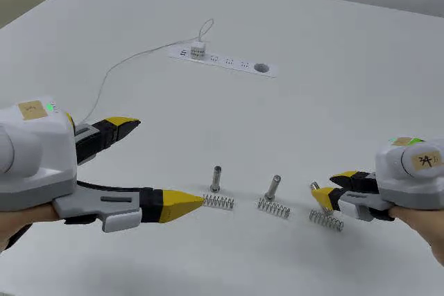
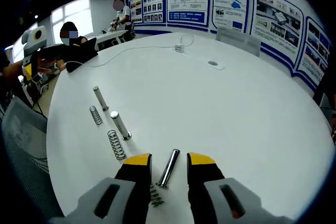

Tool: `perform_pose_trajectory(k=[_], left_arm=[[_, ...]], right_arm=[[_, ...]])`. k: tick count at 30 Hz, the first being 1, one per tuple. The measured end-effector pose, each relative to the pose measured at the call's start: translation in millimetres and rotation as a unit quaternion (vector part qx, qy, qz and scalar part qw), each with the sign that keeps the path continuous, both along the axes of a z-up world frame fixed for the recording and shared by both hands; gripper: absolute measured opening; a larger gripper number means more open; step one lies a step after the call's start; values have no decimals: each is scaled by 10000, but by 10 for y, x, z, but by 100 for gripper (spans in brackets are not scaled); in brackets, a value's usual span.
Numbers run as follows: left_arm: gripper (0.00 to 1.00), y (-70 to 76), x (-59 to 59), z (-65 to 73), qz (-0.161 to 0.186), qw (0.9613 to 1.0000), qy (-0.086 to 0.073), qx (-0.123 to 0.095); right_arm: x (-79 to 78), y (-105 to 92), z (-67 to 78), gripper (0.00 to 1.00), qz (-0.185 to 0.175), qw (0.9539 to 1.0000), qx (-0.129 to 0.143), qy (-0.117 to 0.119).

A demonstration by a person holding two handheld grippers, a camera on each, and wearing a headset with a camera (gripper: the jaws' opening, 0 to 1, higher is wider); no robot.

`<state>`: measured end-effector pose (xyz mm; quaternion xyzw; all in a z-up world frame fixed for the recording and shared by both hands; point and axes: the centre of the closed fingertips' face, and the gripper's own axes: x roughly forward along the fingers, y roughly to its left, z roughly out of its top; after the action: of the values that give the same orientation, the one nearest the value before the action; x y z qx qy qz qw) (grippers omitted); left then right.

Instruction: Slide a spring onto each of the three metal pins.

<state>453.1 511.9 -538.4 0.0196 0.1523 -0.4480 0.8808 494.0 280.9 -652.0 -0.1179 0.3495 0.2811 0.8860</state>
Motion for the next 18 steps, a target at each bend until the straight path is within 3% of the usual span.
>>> perform_pose_trajectory(k=[11, 16, 18], left_arm=[[100, 21, 8, -17, 26, 10000, 42, -9], [100, 25, 3, -31, 34, 10000, 59, -2], [100, 25, 2, -32, 38, 10000, 63, -11]], right_arm=[[70, -22, -115, 23, -87, 9999, -23, 131], [101, -74, -162, 18, -278, 9994, -124, 165], [107, -64, -182, 18, -362, 9990, -28, 243]])
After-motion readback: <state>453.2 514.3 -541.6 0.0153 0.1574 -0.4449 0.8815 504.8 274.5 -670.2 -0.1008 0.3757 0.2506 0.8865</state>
